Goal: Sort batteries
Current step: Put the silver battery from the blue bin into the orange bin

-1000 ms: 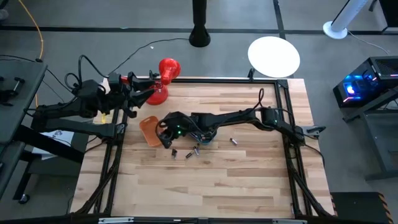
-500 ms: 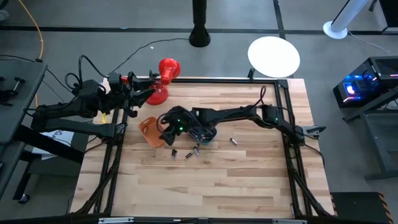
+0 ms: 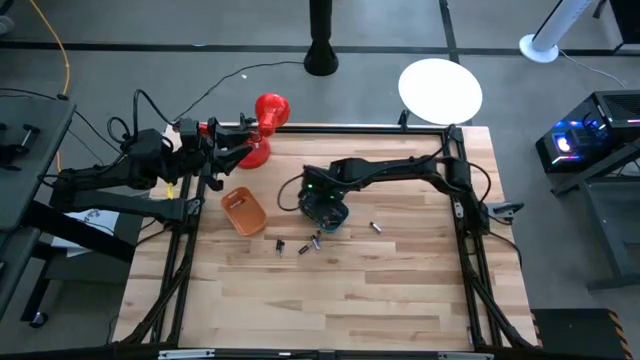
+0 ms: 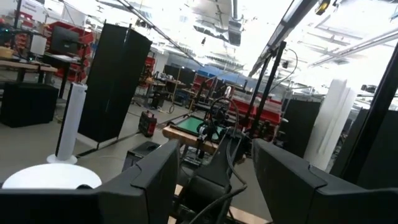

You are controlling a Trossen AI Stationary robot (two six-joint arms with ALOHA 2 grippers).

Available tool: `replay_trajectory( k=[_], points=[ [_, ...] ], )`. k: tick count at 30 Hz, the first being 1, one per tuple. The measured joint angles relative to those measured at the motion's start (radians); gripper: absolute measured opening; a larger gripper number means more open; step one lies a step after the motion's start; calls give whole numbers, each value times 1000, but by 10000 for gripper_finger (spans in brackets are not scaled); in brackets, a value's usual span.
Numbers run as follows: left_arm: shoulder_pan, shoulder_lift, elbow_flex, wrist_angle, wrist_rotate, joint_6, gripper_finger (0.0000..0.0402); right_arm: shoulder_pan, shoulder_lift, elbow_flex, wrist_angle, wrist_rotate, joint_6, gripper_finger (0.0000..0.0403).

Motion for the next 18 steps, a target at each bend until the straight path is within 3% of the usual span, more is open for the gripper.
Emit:
replay_trajectory(
  k=[9, 18],
  points=[
    [2, 17, 0, 6, -17, 0, 193, 37, -8, -46, 102, 40, 47, 158],
    [2, 38, 0, 4, -59, -2, 193, 40, 4, -45, 74, 104, 150, 127]
  ],
)
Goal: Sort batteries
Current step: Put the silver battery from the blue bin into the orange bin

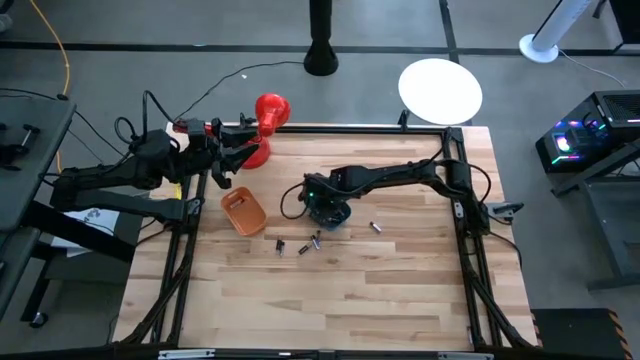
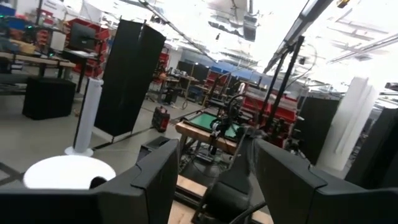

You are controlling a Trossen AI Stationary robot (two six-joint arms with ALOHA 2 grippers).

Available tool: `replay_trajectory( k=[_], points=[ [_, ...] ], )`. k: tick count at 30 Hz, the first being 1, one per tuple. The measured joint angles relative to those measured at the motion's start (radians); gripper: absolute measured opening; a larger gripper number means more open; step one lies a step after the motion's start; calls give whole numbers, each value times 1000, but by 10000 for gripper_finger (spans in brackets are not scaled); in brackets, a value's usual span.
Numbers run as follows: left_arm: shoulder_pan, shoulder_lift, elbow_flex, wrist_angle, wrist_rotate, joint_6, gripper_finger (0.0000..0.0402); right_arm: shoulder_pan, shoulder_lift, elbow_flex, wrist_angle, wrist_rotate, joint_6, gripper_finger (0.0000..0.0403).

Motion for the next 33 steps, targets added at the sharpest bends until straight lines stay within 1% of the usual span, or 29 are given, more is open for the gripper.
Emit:
replay_trajectory(
  k=[8, 15, 17, 20, 22, 28, 31, 33],
  points=[
    [0, 13, -1, 1, -26, -25, 193, -9, 36, 1, -24, -1, 25, 121],
    [0, 25, -1, 1, -35, -26, 193, -10, 74, 1, -28, 35, 53, 121],
    [0, 29, -1, 0, -36, -32, 193, -10, 74, 1, -47, 58, 52, 121],
    [0, 34, -1, 0, -36, -42, 193, -10, 78, 28, -125, 82, 49, 121],
    [0, 39, -1, 1, -36, -43, 193, -10, 77, 41, -126, 105, 23, 121],
    [0, 54, -1, 0, -36, -45, 193, -28, 93, 41, -133, 91, 18, 121],
    [0, 58, -1, 1, -35, -53, 193, -36, 129, 44, -135, 62, 19, 120],
    [0, 58, -1, -1, -35, -53, 193, -34, 142, 45, -133, 61, 19, 120]
  ],
)
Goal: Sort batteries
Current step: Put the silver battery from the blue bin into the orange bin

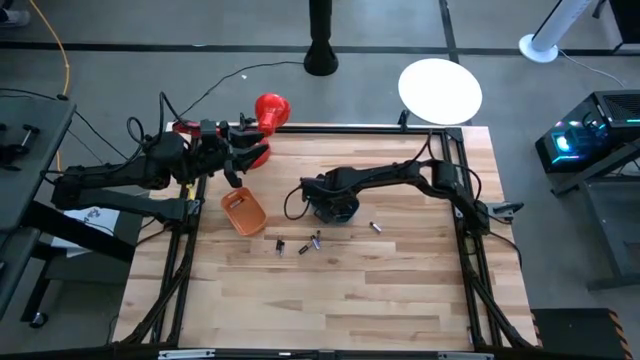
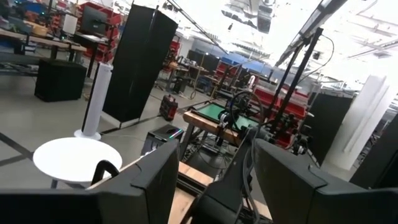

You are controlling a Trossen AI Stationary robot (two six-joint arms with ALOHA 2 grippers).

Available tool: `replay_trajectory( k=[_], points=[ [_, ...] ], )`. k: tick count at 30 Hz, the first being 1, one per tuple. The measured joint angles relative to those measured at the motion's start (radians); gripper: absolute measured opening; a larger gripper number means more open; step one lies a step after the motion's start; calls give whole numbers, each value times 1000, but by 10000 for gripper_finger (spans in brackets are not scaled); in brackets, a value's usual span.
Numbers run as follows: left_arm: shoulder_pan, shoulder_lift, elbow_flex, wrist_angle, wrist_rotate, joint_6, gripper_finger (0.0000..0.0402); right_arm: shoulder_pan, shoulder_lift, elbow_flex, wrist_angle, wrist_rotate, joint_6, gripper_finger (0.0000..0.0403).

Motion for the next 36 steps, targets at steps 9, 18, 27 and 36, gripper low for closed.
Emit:
replay_trajectory(
  k=[9, 18, 27, 36],
  points=[
    [-1, 0, 0, 0, 1, 0, 193, 23, 17, 1, 12, 16, -30, 79],
    [0, 0, 0, 0, 1, 1, 193, 40, -15, -3, 5, 11, -44, 17],
    [0, 0, 0, 0, 1, 2, 193, 39, -47, 21, -1, -31, -39, 5],
    [0, 0, 0, 0, 19, 1, 193, 33, -42, 31, 26, -82, -21, 2]
  ],
)
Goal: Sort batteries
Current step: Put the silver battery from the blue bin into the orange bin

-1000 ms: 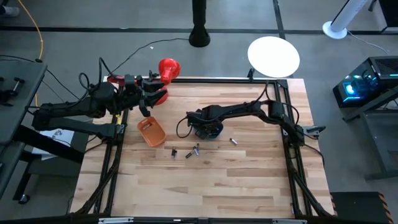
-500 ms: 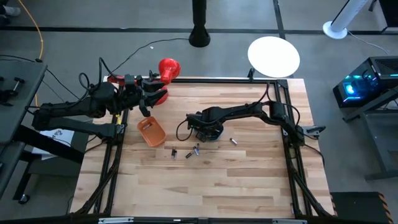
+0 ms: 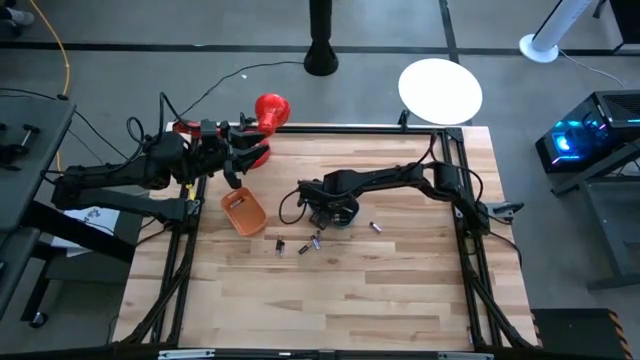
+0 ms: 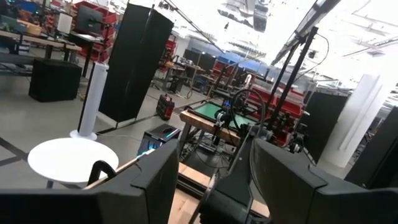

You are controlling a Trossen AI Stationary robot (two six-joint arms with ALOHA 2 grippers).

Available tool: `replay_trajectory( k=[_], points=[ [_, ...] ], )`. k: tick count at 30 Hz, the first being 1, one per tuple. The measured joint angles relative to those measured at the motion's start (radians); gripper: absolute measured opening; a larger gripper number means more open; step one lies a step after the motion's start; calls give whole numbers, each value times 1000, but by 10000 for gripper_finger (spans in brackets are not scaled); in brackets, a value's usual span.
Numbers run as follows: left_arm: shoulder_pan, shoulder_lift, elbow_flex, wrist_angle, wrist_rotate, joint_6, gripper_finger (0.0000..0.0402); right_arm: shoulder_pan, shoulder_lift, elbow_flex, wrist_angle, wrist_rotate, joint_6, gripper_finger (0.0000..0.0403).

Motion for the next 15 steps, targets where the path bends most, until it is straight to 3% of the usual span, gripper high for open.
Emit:
replay_trajectory(
  k=[7, 15],
  points=[
    [0, 0, 0, 0, 2, -1, 193, 0, -1, 0, 20, 4, -3, 6],
    [0, 0, 0, 0, 2, -1, 193, 0, -1, 1, 11, 43, -34, 100]
  ],
)
